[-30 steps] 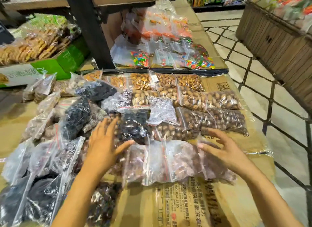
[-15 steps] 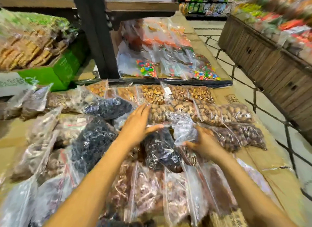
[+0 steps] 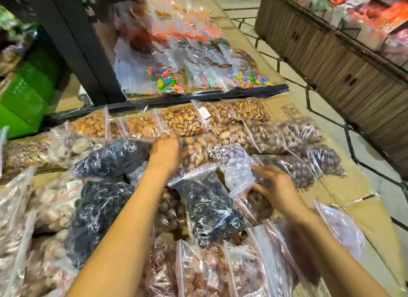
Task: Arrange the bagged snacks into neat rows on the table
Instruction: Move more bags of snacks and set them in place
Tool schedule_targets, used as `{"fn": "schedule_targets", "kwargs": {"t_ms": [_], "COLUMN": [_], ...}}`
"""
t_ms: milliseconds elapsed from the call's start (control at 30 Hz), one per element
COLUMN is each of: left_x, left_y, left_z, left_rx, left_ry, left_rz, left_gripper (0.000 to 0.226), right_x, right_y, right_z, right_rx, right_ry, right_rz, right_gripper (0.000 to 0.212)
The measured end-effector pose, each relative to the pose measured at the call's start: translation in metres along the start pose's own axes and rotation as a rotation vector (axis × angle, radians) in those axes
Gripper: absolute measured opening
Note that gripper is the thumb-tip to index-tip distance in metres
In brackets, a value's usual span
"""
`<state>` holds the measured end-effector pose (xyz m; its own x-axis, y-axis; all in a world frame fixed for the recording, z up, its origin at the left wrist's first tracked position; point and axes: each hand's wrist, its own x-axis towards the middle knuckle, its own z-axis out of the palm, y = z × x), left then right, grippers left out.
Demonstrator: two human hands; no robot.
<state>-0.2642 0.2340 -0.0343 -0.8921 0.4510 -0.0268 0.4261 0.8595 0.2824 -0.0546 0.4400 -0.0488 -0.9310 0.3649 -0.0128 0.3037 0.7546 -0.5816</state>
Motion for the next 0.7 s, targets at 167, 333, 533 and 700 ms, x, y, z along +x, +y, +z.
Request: {"fn": "schedule_targets", "kwargs": {"t_ms": [167,333,533,700], "left_x": [-0.013,-0.047,-0.091,-0.115], "left_y": [-0.002,0.005,0.014,0.040], "left_z": [-0.009,-0.032,-0.071,-0.113], "left_rx": [-0.187,-0.452,-0.795,-0.911], "left_ry": [0.080,0.172,0.451,0.668], "left_rz": [0.006,0.010,-0.065,-0.033], "left_gripper": [0.048,0.056,0.064,0.066], "right_x": [-0.003,-0.014,-0.039,-0.075], "right_y": [-0.015,-0.029,-0.059,-0.093], "right_z": [0.001,-0.014,-0.044,-0.084], "right_rx": [-0.004,0.039,0.328,0.544], "right_ry": [0.122,0.257,0.482,0.587], "right_rz": [-0.098,-0.230,-0.060,-0.053], "right_gripper": [0.022,0.013,0.009,0.031]}}
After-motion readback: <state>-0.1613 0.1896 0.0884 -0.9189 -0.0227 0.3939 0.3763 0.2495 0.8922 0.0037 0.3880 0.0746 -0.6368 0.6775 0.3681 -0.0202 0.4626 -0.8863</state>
